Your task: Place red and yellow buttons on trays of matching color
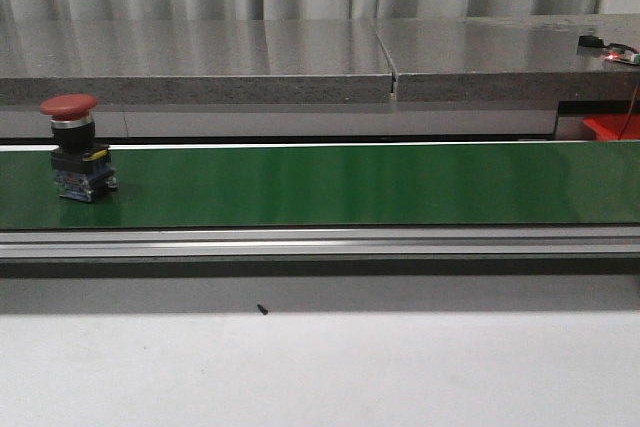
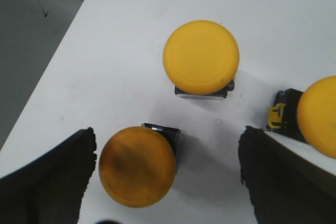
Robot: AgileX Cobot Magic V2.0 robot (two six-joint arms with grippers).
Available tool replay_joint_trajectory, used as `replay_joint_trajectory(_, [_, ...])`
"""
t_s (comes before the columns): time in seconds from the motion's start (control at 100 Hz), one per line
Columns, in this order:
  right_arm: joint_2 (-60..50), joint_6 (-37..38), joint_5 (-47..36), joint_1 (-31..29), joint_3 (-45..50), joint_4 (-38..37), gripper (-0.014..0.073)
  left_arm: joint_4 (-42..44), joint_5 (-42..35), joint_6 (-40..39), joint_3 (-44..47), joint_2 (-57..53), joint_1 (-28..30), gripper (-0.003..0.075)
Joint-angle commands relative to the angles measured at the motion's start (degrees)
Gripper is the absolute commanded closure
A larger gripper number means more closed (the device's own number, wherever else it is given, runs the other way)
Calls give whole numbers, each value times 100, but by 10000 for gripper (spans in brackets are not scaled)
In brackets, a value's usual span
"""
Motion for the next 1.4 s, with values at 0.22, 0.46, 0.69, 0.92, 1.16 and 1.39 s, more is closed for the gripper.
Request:
replay_joint_trajectory(0.22, [-38, -64, -318, 3, -142, 96, 662, 102, -329, -58, -185, -303, 316, 174])
replay_joint_trajectory(0.46, [-38, -64, -318, 3, -142, 96, 662, 14, -493, -58, -185, -303, 318, 174])
replay_joint_trajectory(0.69, [-38, -64, -318, 3, -142, 96, 662, -95, -502, -58, -185, -296, 307, 174])
replay_joint_trajectory(0.92, [-38, -64, -318, 3, -142, 96, 662, -251, -406, -7, -185, -147, 296, 174])
replay_joint_trajectory(1.16, [-38, -64, -318, 3, -142, 96, 662, -328, -381, -7, -185, 18, 272, 174])
replay_joint_trajectory(1.39, [-38, -64, -318, 3, -142, 96, 662, -352, -419, -7, -185, 18, 272, 189])
